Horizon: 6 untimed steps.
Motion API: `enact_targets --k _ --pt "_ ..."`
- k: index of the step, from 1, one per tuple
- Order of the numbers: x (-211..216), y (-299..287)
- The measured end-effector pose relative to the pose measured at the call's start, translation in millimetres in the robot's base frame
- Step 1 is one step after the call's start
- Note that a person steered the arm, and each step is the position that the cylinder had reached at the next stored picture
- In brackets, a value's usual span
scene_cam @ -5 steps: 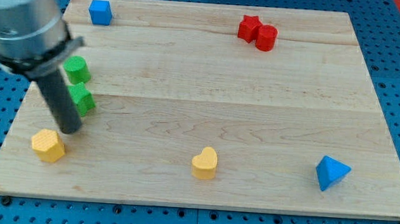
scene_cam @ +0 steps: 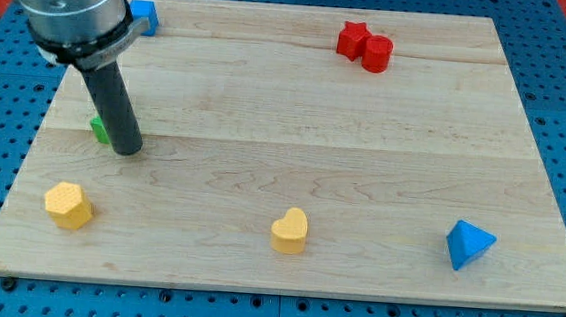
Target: Push the blue triangle to the center
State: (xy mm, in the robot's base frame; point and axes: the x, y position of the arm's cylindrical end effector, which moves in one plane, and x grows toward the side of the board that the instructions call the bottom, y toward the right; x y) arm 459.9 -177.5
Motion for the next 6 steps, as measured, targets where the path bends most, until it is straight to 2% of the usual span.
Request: enact_targets --k 1,2,4,5,6 --pt "-19.5 -10.9" --pt "-21.4 8.7" --pt "-6.3 243.5" --pt "32.6 356.7" --pt "83.2 434.3"
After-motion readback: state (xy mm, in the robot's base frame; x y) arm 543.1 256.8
